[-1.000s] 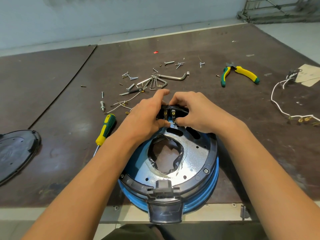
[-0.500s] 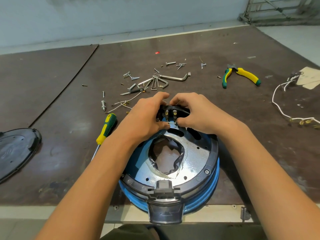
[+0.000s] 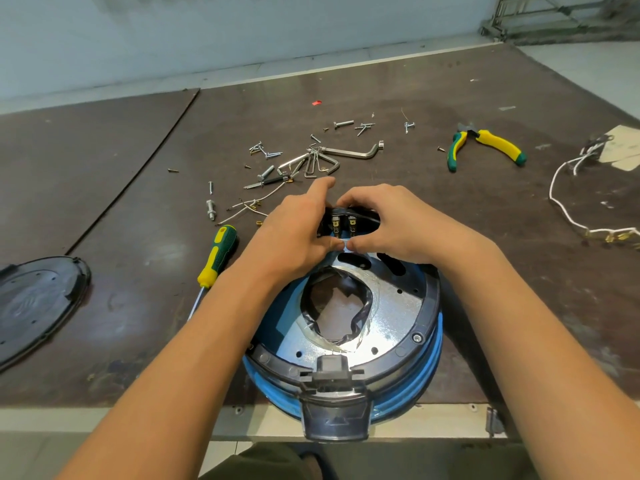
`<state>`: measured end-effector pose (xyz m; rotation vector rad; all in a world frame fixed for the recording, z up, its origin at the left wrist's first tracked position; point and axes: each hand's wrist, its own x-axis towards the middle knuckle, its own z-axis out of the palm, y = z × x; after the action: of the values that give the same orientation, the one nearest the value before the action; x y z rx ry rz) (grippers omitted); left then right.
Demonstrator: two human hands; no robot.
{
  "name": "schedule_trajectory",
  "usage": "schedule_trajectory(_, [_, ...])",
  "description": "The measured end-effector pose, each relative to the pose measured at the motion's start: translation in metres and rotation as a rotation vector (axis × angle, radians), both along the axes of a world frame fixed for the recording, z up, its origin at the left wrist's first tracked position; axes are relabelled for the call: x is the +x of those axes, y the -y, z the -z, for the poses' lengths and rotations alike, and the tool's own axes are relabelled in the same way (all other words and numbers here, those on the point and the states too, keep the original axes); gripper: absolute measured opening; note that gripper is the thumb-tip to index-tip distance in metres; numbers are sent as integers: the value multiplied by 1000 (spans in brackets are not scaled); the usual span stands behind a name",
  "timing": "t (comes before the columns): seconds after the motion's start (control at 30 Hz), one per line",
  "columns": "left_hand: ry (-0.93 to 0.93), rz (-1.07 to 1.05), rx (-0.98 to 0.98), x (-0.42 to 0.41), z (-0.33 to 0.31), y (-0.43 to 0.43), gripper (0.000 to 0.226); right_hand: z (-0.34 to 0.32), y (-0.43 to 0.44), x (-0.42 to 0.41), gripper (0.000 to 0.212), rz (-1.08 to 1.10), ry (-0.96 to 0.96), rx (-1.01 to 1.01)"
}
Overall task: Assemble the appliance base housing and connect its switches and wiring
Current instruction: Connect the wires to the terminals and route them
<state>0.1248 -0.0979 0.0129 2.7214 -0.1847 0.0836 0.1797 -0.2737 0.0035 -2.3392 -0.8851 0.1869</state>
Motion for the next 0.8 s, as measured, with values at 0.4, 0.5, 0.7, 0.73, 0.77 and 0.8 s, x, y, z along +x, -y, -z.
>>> schedule_trajectory(0.4, [160, -132, 93, -48, -12, -20, 33, 3, 1, 0, 47, -11, -1, 17])
schedule_trajectory(0.5, [62, -135, 219, -48, -8, -16, 25, 2, 2, 0, 47, -18, -1, 15])
schedule_trajectory(0.7, [58, -85, 207, -43, -3, -15, 25, 1, 3, 2, 48, -32, -10, 8])
schedule_trajectory(0.73, [61, -74, 219, -43, -2, -16, 25, 2, 3, 3, 49, -28, -13, 8])
schedule_trajectory(0.77, [66, -64, 236, -43, -2, -16, 26, 2, 2, 3, 49, -27, -17, 7])
schedule_trajectory(0.8, [69, -53, 255, -43, -2, -16, 27, 2, 3, 3, 50, -29, -23, 4])
